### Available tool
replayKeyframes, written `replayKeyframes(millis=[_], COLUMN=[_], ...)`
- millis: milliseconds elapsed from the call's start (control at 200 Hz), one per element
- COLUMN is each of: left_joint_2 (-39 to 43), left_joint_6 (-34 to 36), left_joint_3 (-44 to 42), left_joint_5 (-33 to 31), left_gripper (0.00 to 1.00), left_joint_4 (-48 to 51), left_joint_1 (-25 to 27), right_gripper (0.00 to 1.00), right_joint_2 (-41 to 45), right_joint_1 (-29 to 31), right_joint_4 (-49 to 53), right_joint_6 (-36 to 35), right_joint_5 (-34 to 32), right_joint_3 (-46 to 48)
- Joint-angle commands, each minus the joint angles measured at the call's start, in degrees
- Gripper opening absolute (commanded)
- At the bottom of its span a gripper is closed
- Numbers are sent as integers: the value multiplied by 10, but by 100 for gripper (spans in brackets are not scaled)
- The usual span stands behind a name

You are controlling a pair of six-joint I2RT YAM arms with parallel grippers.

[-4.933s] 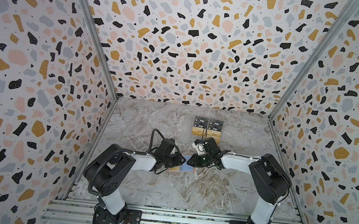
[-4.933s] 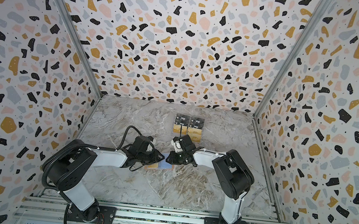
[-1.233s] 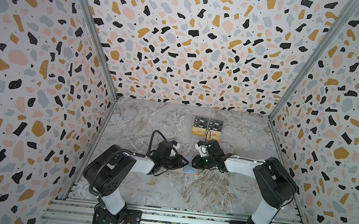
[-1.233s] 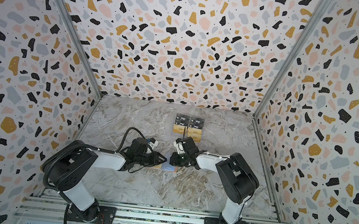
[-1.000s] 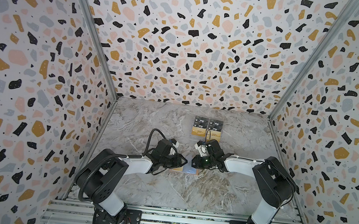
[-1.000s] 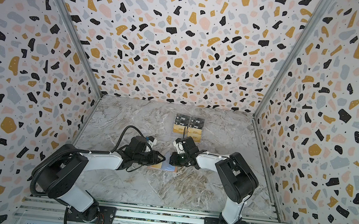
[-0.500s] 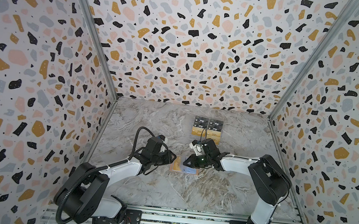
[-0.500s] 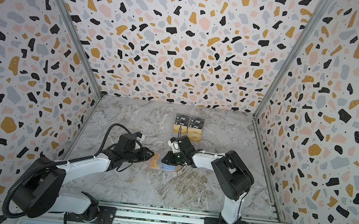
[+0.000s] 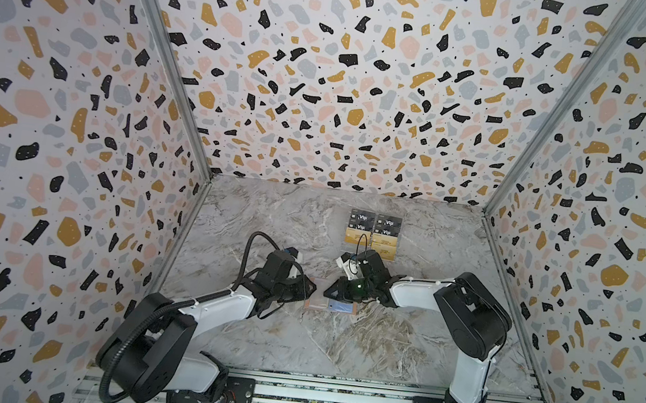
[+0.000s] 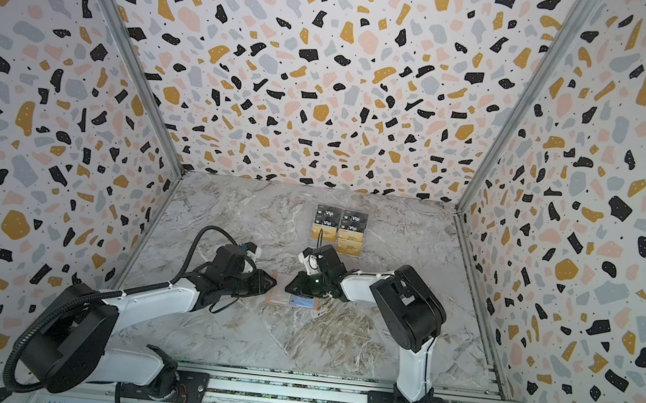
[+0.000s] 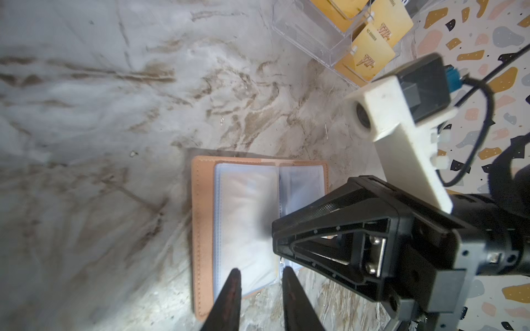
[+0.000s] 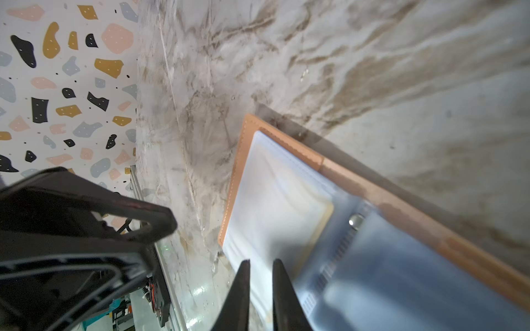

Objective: Put the credit cards into the card holder

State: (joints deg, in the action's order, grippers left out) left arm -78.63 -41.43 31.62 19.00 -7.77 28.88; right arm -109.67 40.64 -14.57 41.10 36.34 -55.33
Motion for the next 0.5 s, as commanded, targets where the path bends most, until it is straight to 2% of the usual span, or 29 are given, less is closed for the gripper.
replayKeyframes(millis=[0, 230, 496], left_joint_2=[-30, -104, -105], left_joint_6=[-11, -19, -21], left_joint_3=[9, 29, 10], left_joint_5=[6, 8, -6], left_gripper=[24, 19, 18], left_joint_4=[-44, -89, -70], left_joint_1=[14, 21, 21], right_gripper=[17, 18, 22], right_joint_2=[20, 46, 70], right_joint_1=[1, -19, -49], right_joint_4=[-3, 32, 71], right_joint_6=[1, -25, -73], right_joint_5=[-1, -3, -11], right_joint_3=[-10, 2, 23])
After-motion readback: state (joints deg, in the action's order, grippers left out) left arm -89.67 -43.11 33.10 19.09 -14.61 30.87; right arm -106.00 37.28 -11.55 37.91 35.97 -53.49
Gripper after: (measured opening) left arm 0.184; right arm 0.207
